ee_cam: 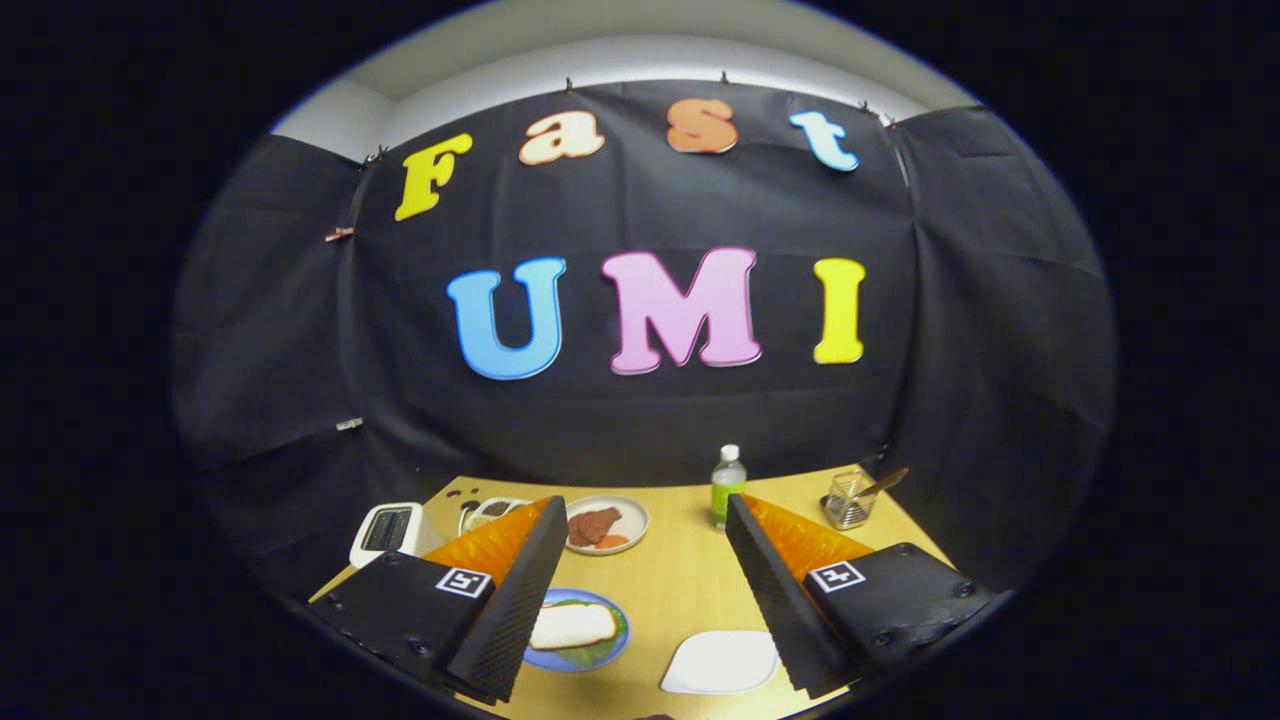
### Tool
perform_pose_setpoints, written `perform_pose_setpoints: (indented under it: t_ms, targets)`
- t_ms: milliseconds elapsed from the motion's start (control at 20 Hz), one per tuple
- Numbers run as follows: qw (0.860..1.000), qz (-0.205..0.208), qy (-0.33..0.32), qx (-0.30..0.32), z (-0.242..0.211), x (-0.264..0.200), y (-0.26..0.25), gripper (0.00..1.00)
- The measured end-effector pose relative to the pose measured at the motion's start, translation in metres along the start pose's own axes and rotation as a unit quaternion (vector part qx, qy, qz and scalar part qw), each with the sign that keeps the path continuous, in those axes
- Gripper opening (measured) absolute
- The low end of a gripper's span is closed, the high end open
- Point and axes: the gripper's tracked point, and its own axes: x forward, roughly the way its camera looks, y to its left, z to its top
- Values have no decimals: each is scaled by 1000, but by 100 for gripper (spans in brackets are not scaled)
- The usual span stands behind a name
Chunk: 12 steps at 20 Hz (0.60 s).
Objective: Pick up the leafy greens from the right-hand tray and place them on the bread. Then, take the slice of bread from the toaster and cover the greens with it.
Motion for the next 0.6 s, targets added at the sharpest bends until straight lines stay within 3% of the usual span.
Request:
perform_pose_setpoints:
  t_ms: [300, 600]
  targets:
    - [992, -92, -90, 16, 17, -80, -58, 99]
    - [988, -132, -73, 15, 2, -93, -88, 99]
